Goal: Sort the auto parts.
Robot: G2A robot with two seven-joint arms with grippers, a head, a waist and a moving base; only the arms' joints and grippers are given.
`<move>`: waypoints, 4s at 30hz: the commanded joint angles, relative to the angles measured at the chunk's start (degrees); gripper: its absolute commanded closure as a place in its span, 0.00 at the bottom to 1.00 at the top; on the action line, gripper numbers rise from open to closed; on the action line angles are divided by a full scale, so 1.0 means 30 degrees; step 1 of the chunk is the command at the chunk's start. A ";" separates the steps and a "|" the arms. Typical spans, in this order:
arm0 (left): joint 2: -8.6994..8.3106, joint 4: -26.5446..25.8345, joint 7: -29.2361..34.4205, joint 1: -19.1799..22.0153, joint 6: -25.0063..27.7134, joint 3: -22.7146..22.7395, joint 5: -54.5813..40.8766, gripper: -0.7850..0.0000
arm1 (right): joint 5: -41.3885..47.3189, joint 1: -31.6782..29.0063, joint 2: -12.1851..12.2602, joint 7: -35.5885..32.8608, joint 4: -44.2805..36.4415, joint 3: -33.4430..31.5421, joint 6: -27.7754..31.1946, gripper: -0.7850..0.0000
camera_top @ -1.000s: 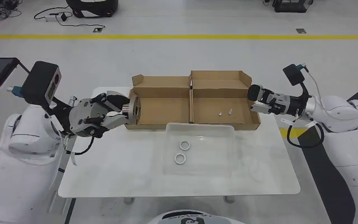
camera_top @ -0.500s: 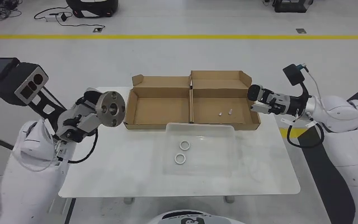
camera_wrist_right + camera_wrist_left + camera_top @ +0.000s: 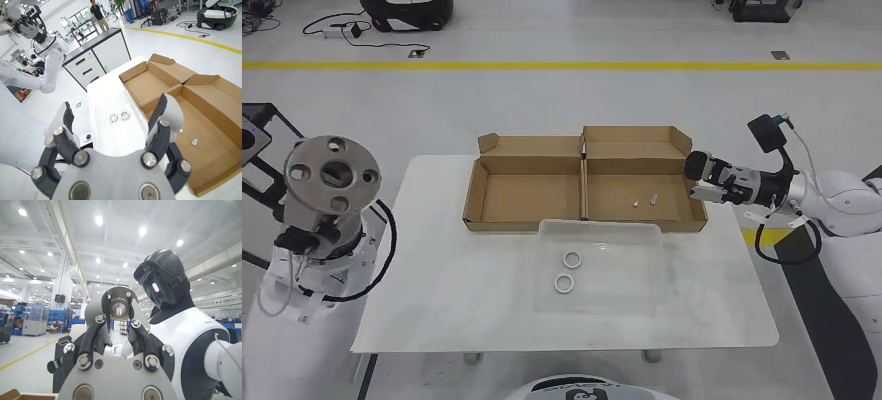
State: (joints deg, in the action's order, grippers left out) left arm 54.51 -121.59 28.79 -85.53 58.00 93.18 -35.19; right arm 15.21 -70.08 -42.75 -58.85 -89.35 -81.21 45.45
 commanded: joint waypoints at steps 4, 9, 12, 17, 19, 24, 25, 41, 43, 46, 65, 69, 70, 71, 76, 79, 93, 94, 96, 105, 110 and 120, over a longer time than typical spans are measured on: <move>0.0243 0.0113 0.0989 -0.0160 0.0000 0.0504 -0.0048 1.00 | 0.0000 0.0000 0.0000 0.0000 0.0000 0.0000 0.0000 0.00; 0.0363 0.0343 0.2323 -0.0496 0.0000 0.0965 0.0402 1.00 | 0.0000 0.0000 0.0000 0.0000 0.0000 0.0000 0.0000 0.00; 0.0375 0.0509 0.3129 -0.0701 0.0000 0.1214 0.1059 1.00 | 0.0000 0.0000 0.0000 0.0000 0.0000 0.0000 0.0000 0.00; 0.0367 0.0781 0.3754 -0.0883 -0.0162 0.1538 0.2181 1.00 | 0.0000 0.0000 0.0000 0.0000 0.0000 0.0000 0.0000 0.00; 0.0353 0.0825 0.4056 -0.0903 -0.0345 0.1677 0.2893 1.00 | 0.0000 0.0000 0.0000 0.0000 0.0000 0.0000 0.0000 0.00; 0.0361 0.0790 0.4098 -0.0963 -0.0401 0.1921 0.4000 1.00 | 0.0000 0.0000 0.0000 0.0000 0.0000 0.0000 0.0000 0.00; 0.0366 0.0768 0.4020 -0.0998 -0.0409 0.1946 0.4095 1.00 | 0.0000 0.0000 0.0000 0.0000 0.0000 0.0000 0.0000 0.00; 0.0406 0.0692 0.2370 -0.1373 -0.0877 0.1947 0.0055 1.00 | 0.0000 0.0000 0.0000 0.0000 0.0000 0.0000 0.0000 0.00; 0.0413 0.0698 0.2359 -0.1413 -0.0944 0.1888 -0.0762 1.00 | 0.0000 0.0000 0.0000 0.0000 0.0000 0.0000 0.0000 0.00; 0.0405 0.0810 0.2767 -0.1407 -0.0994 0.1977 -0.1241 1.00 | 0.0000 0.0000 0.0000 0.0000 0.0000 0.0000 0.0000 0.00; 0.0482 0.1656 0.4508 -0.1151 -0.1175 0.2740 0.0974 1.00 | 0.0000 0.0000 0.0000 0.0000 0.0000 0.0000 0.0000 0.00; 0.0503 0.1679 0.4574 -0.1116 -0.1256 0.2745 0.1804 1.00 | 0.0000 0.0000 0.0000 0.0000 0.0000 0.0000 0.0000 0.00; 0.0511 0.1679 0.4534 -0.1111 -0.1253 0.2723 0.1916 1.00 | 0.0000 0.0000 0.0000 0.0000 0.0000 0.0000 0.0000 0.00; 0.0522 0.1675 0.4452 -0.1107 -0.1242 0.2693 0.1957 1.00 | 0.0000 0.0000 0.0000 0.0000 0.0000 0.0000 0.0000 0.00; 0.0571 0.1598 0.4062 -0.1064 -0.0945 0.2434 0.1589 1.00 | 0.0000 0.0000 0.0000 0.0000 0.0000 0.0000 0.0000 0.00; 0.0584 0.1562 0.3930 -0.1030 -0.0739 0.2293 0.0973 1.00 | 0.0000 0.0000 0.0000 0.0000 0.0000 0.0000 0.0000 0.00; 0.0562 0.1315 0.4938 -0.0741 0.0000 0.2013 -0.2146 1.00 | 0.0000 0.0000 0.0000 0.0000 0.0000 0.0000 0.0000 0.00; 0.0563 0.1316 0.5060 -0.0711 0.0000 0.2024 -0.2260 1.00 | 0.0000 0.0000 0.0000 0.0000 0.0000 0.0000 0.0000 0.00; 0.0563 0.1316 0.5060 -0.0711 0.0000 0.2024 -0.2260 1.00 | 0.0000 0.0000 0.0000 0.0000 0.0000 0.0000 0.0000 0.00; 0.0563 0.1316 0.5060 -0.0711 0.0000 0.2024 -0.2260 1.00 | 0.0000 0.0000 0.0000 0.0000 0.0000 0.0000 0.0000 0.00; 0.0563 0.1316 0.5060 -0.0711 0.0000 0.2024 -0.2260 1.00 | 0.0000 0.0000 0.0000 0.0000 0.0000 0.0000 0.0000 0.00; 0.0628 0.1201 0.4584 -0.0588 -0.0530 0.1989 -0.1261 1.00 | 0.0000 0.0000 0.0000 0.0000 0.0000 0.0000 0.0000 0.00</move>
State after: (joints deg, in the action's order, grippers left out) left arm 56.29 -117.85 43.20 -87.45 57.08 99.34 -40.59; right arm 15.21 -70.08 -42.75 -58.85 -89.35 -81.21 45.45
